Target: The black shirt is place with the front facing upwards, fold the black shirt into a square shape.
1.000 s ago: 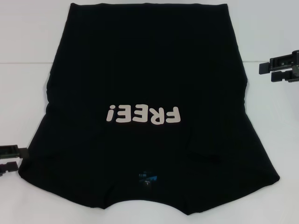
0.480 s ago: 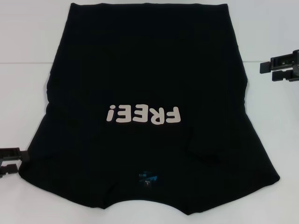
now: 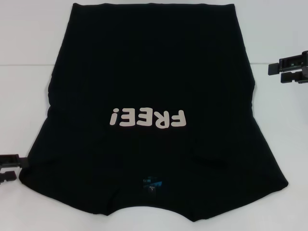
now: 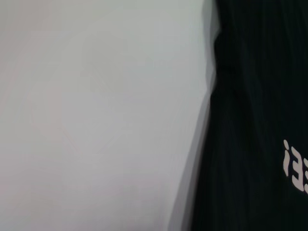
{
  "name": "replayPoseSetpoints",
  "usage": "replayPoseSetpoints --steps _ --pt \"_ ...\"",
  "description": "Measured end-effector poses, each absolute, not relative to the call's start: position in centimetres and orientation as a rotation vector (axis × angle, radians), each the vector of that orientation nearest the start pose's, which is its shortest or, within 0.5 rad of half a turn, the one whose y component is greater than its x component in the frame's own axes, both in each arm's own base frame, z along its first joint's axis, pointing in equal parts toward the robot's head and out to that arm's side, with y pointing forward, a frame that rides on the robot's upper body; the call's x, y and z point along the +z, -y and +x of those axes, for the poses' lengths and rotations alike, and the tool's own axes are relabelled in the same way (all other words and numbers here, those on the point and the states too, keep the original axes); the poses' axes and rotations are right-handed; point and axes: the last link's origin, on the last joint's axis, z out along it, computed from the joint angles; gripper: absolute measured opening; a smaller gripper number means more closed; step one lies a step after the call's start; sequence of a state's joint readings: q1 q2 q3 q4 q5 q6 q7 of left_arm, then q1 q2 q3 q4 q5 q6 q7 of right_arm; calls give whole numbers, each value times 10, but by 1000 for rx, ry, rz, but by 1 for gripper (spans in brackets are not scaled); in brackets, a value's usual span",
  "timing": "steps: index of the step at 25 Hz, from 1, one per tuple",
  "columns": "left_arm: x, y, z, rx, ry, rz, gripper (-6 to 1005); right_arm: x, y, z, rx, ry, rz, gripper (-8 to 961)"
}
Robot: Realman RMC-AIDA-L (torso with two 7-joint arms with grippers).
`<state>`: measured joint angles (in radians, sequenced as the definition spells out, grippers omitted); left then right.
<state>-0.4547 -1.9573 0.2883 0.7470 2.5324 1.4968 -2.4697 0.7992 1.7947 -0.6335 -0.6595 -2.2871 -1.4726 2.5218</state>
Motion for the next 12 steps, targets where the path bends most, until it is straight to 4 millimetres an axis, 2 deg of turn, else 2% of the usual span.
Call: replayPoseSetpoints --steps 12 --pt "77 -301 -382 544 -2686 2222 599 119 -427 245 441 -1695 -2193 628"
